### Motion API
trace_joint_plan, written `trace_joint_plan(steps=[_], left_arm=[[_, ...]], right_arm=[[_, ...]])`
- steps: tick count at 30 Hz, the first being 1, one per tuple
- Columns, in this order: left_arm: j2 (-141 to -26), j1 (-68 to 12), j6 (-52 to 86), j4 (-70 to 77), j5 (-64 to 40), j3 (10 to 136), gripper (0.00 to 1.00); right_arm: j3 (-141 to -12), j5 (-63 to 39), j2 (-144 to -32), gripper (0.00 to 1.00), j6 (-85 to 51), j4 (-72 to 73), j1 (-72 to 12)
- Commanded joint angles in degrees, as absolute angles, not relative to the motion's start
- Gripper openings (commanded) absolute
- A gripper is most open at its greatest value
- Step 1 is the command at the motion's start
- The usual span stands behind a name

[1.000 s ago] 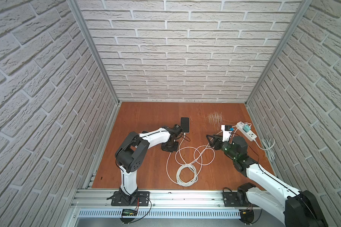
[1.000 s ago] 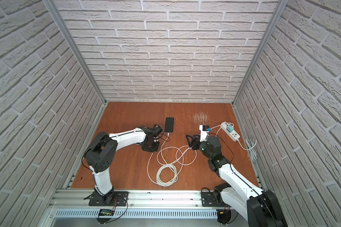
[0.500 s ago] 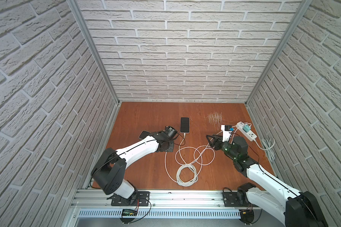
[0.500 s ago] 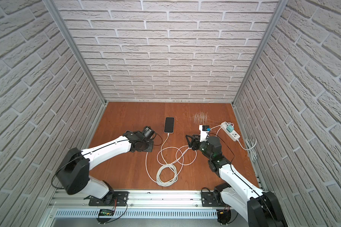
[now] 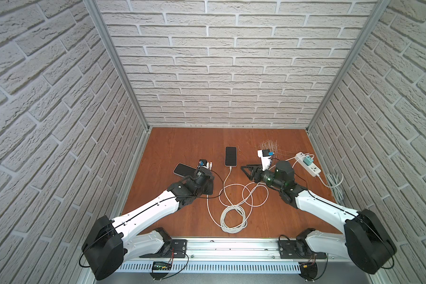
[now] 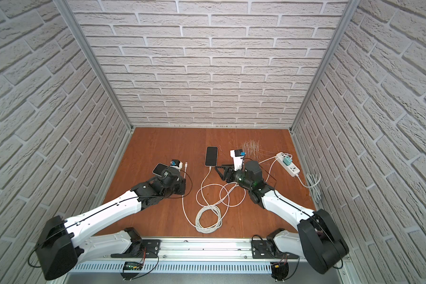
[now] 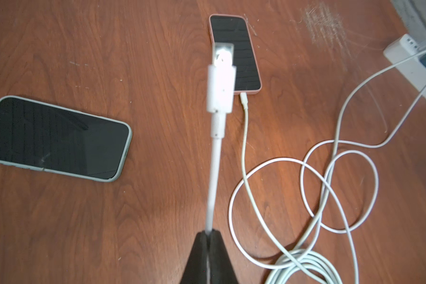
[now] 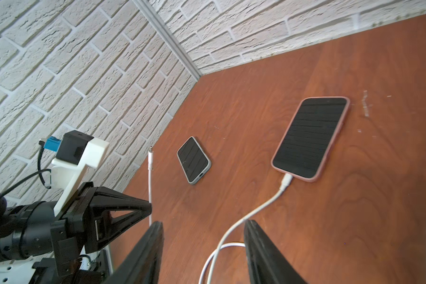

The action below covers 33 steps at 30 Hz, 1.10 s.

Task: Plug the charging cable into the phone
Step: Pick up the charging cable from the center of the board.

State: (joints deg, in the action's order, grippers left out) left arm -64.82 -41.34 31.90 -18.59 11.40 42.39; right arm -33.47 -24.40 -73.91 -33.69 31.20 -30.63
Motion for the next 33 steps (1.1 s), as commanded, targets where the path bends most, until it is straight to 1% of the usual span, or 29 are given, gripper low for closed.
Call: trace_joint_plan(steps=[1, 5, 11, 16, 24, 33], left_arm=[[-63.5, -42.2, 31.0, -13.3, 10.4, 41.0, 0.00], [-62.4, -42.5, 30.4, -11.7, 10.1, 40.0, 0.00], [-62.2, -42.6, 30.2, -10.1, 9.1, 39.7, 0.00], [-62.0, -42.6, 29.8, -10.1, 9.2, 39.8, 0.00], [-62.3, -42.6, 29.8, -9.8, 8.5, 39.9, 0.00], [-62.4, -42.6, 29.6, -10.0, 8.6, 40.0, 0.00]], right_arm=[[-37.3, -26.8, -78.4, 0.55, -36.3, 37.3, -34.1], [-42.1, -24.3, -82.4, 0.55, -35.8, 36.8, -38.7], [-47.5, -24.0, -89.2, 0.53, -37.0, 39.2, -41.9], [-51.0, -25.6, -93.8, 0.50, -38.5, 41.0, -42.5], [-52.4, -27.2, -96.4, 0.44, -38.7, 41.9, -43.0], [-53.3, -28.7, -97.7, 0.33, -38.6, 42.2, -43.1]])
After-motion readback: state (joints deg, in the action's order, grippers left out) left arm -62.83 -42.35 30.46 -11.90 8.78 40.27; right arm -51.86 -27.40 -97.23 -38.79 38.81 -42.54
